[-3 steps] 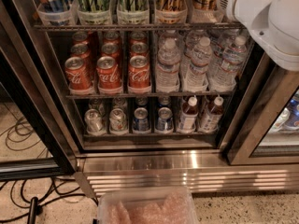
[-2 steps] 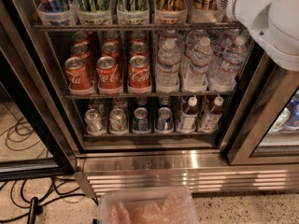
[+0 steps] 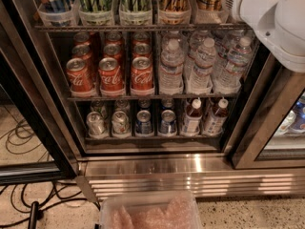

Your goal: Pick orange can from top shelf of fridge

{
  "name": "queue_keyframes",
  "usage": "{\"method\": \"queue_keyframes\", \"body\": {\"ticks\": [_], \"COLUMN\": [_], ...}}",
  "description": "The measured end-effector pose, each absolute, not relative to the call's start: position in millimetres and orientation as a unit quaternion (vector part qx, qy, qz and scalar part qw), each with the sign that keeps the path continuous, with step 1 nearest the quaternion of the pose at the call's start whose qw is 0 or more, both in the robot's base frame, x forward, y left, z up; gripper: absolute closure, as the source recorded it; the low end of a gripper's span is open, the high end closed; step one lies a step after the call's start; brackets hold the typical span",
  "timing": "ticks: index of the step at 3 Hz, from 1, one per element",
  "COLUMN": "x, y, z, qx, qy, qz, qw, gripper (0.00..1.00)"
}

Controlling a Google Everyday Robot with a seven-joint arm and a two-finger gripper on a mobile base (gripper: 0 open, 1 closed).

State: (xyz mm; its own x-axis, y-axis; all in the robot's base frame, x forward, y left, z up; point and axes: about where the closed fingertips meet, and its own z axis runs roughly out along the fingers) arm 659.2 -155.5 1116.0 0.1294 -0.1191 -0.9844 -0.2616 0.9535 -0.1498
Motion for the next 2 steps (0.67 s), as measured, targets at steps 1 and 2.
{"method": "queue_keyframes", "body": {"ticks": [1, 2], "x": [658.8, 659.9], "y": [-156.3, -156.3], "z": [1116.4, 1116.6], "qx": [-0.144, -0.144], "qy": [0.658, 0.658], "qz": [0.048, 0.047], "qw": [0.737, 0.737], "gripper": [1.00, 1.00]}}
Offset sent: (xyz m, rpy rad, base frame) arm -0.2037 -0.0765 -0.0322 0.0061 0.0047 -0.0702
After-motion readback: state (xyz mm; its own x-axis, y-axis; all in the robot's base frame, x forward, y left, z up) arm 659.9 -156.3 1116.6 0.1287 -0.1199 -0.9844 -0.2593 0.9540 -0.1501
